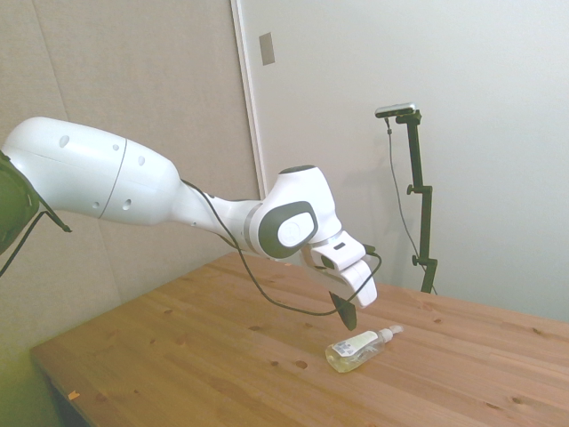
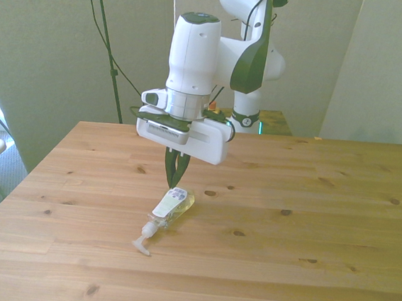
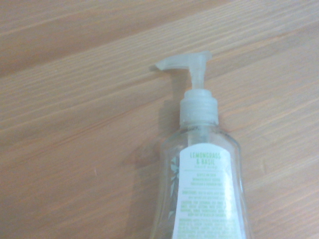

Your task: Knock down the sanitizer

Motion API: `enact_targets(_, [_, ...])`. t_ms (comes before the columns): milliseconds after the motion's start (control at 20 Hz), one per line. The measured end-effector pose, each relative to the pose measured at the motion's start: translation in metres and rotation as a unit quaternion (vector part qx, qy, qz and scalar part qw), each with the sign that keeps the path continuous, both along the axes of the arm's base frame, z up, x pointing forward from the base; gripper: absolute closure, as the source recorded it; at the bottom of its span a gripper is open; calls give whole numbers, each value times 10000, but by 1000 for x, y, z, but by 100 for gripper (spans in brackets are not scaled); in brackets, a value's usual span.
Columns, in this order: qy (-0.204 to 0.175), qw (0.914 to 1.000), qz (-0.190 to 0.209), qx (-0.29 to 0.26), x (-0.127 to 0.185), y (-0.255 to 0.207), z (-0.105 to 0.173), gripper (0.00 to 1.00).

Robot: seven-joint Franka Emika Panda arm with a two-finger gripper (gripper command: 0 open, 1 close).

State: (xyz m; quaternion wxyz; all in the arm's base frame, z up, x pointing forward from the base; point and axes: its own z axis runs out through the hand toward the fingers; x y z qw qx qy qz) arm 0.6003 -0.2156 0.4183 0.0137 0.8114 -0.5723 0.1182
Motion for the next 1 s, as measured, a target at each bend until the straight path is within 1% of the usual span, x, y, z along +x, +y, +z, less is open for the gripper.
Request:
enact_targets(450, [101, 9996, 221, 123, -32, 29, 14, 0])
enact_targets(1000, [236, 9978, 559, 283, -86, 65, 24, 0])
